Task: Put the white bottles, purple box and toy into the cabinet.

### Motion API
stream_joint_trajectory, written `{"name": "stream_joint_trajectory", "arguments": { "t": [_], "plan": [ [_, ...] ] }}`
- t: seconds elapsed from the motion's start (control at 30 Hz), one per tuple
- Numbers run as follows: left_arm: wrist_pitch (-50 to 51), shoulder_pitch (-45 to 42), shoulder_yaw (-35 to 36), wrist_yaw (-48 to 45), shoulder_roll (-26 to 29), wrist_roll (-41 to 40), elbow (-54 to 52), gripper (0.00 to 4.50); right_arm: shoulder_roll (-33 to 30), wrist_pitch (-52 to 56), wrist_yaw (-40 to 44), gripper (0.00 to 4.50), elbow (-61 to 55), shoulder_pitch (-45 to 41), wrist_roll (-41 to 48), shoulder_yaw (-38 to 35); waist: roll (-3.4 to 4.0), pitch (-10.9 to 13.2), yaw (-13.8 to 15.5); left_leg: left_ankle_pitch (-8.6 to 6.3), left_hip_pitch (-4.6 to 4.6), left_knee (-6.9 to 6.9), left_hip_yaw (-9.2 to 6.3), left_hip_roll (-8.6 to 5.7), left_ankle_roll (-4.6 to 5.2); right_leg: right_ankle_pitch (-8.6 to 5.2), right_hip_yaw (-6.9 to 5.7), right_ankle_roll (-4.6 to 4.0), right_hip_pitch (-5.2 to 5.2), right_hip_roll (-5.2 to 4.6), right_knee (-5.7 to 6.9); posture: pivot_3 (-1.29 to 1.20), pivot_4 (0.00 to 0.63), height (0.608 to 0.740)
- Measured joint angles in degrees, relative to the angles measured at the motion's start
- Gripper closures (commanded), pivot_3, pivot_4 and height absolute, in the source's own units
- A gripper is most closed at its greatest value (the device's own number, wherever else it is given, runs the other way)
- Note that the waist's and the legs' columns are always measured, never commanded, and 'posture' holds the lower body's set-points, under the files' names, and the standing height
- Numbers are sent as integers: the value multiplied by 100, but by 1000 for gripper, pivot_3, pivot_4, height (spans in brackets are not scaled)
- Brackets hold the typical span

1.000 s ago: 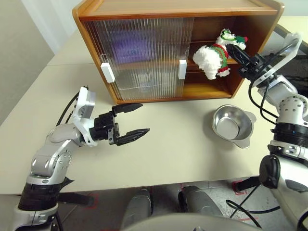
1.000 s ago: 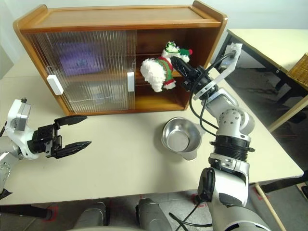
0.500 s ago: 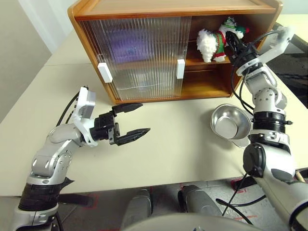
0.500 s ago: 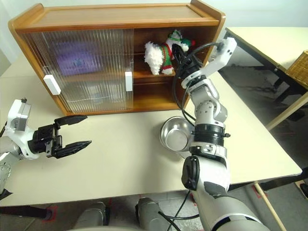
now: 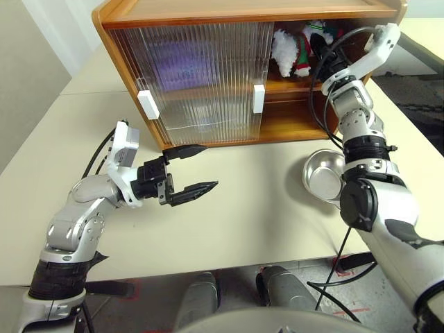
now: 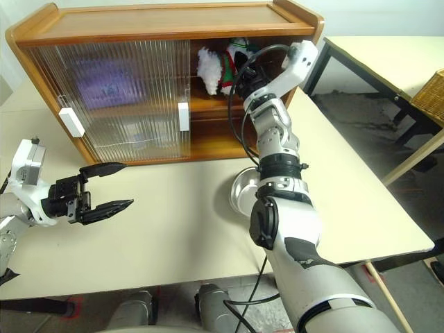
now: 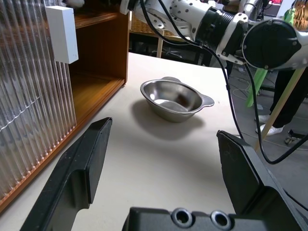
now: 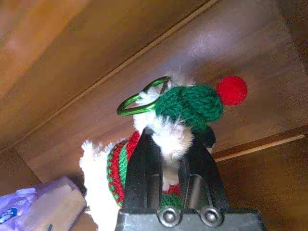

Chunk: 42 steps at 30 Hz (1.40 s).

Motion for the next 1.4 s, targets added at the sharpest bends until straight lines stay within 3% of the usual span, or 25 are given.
{"name": "stream_joint_trajectory", "arguments": {
  "t": [0.07, 0.33, 0.67, 0.83, 1.1, 1.4],
  "plan": [
    [18, 24, 0, 20, 0, 0, -35, 0, 0, -4, 59, 3023, 86, -21, -30, 6, 1, 1, 4, 0, -1, -2, -1, 0, 0, 1, 0, -1, 0, 0, 0, -105, 58, 740],
    [96, 288, 17, 165, 14, -6, -268, 0, -39, 58, 269, 57, -188, 204, -77, 101, 5, 5, 35, 0, 0, -7, 0, 2, -1, -2, -3, -5, 1, -1, -1, -99, 70, 740],
    [97, 279, 18, 126, 30, -19, -291, 0, -245, 528, 161, 18, -1308, 965, -99, 188, 8, 11, 38, 0, 3, -7, 1, 3, -1, -2, -1, -6, 2, -2, 0, -120, 81, 740],
    [95, 249, 15, 83, 33, -18, -263, 0, -667, 607, 205, 18, -1914, 1315, -647, 694, 8, 11, 36, 0, 3, -7, 0, 4, -1, -2, 0, -5, 3, -2, -3, -123, 77, 740],
    [90, 270, 16, -6, 51, -13, -238, 0, -1456, 1378, 577, 18, -2997, 2138, -1131, 1310, 5, 14, 34, 0, 4, -10, 4, 4, -1, -1, 5, 2, 5, -1, -7, -136, 77, 740],
    [26, 15, 9, -6, 11, 4, -81, 0, -2190, 2487, 1524, 18, -4178, 3087, -855, 1508, -7, 9, 44, 1, 25, -2, 6, -4, -3, -20, 7, -3, 33, 2, -9, -142, 58, 740]
  ]
}}
